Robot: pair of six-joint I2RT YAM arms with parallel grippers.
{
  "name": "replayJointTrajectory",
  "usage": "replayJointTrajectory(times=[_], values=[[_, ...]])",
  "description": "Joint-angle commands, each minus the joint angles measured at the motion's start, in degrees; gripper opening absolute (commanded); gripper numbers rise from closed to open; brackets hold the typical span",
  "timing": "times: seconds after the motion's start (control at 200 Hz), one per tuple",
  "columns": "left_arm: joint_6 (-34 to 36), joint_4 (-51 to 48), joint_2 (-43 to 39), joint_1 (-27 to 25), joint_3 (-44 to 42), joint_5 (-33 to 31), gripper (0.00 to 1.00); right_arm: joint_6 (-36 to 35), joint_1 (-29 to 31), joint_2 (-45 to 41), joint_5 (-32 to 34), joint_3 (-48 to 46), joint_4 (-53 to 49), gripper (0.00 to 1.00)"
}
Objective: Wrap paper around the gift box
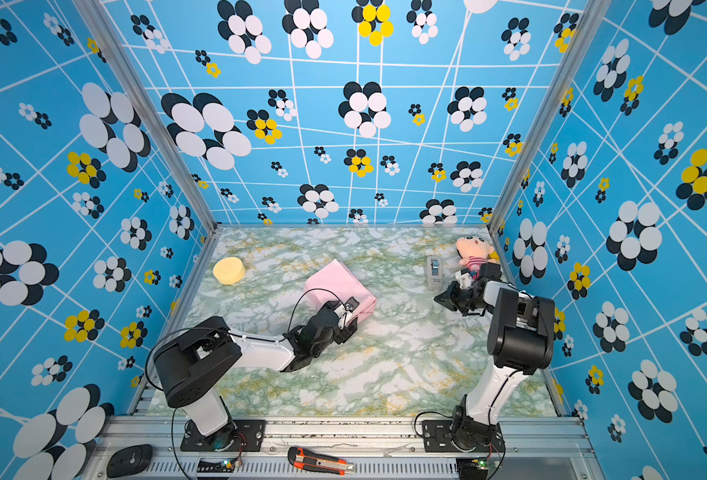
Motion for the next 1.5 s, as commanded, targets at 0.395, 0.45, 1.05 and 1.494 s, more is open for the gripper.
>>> replayJointTrajectory(times=[0.395, 0.45, 1.05, 1.494], values=[[-2.2, -11.4, 2.0, 0.3, -2.2, 0.6, 0.76, -2.0, -1.2, -4.9, 3.9, -1.4, -4.6, 0.16], [-2.1, -11.4, 2.1, 0.4, -2.1, 0.7, 0.76, -3.5, -1.2, -5.5, 3.7, -0.6, -3.6, 0.26], [-2.2, -11.5, 2.8, 0.4, -1.7, 0.7, 0.76, -6.3, 0.3, 5.3, -2.1, 3.2, 16.6, 0.52], [-2.2, -12.0, 2.3, 0.4, -1.9, 0.2, 0.76, -5.5, 1.2, 9.0, -8.1, 4.3, 19.9, 0.48]])
